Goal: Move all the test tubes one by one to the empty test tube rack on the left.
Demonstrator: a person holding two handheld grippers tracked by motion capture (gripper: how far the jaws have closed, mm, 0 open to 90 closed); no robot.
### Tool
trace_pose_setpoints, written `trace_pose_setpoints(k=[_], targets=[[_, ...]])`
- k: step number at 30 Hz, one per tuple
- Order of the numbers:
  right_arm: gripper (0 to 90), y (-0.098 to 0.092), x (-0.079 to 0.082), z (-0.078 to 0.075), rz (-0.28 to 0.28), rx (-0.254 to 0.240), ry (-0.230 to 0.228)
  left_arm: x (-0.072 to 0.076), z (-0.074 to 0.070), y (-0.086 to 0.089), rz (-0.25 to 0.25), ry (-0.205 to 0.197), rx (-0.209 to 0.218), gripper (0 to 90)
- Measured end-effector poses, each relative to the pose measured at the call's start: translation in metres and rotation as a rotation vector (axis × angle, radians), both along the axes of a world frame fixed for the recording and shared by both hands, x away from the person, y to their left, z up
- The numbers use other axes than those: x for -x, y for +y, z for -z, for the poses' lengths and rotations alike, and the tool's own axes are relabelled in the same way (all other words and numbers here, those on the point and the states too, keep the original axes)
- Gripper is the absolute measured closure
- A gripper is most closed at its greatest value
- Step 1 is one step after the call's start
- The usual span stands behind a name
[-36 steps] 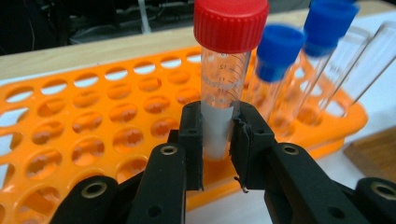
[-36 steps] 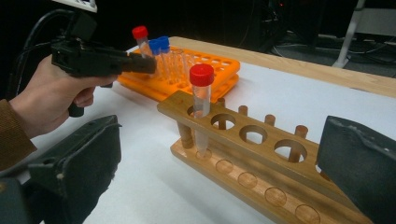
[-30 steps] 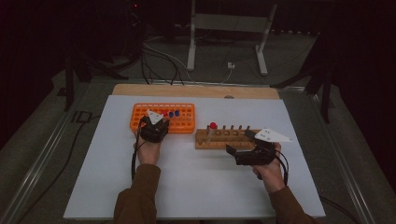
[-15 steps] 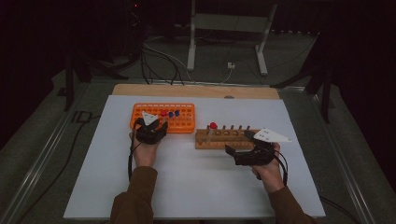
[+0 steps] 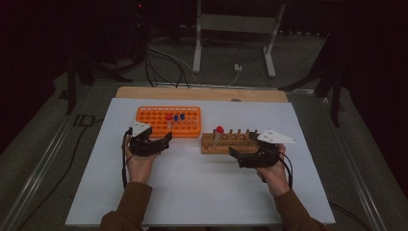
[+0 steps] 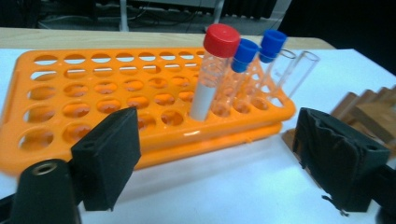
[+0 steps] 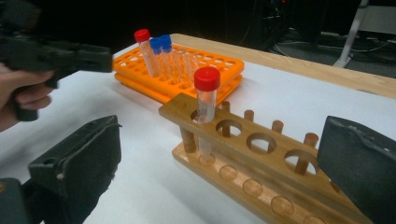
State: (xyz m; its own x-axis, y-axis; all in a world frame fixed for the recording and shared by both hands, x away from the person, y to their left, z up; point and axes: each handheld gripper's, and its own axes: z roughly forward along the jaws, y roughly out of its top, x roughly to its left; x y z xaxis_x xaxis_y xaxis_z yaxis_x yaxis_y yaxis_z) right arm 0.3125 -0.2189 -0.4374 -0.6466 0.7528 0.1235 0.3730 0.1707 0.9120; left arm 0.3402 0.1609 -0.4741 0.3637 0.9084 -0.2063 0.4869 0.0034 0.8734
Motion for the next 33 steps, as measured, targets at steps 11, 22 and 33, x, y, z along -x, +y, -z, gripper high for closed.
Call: trace_pose_setpoints(k=[11, 22, 33], targets=[[4.1, 0.023, -0.024, 0.002, -0.017, 0.056, 0.031, 0.034, -0.006, -0.009, 0.067, -0.049, -0.043, 0.7], [38.6, 0.048, -0.046, 0.016, -0.009, 0.134, 0.056, 0.046, -0.005, -0.002, 0.019, -0.085, -0.044, 0.8], [74.5, 0.062, -0.052, 0.022, 0.0, 0.145, 0.052, 0.05, -0.007, -0.012, 0.066, -0.103, -0.019, 0.8]])
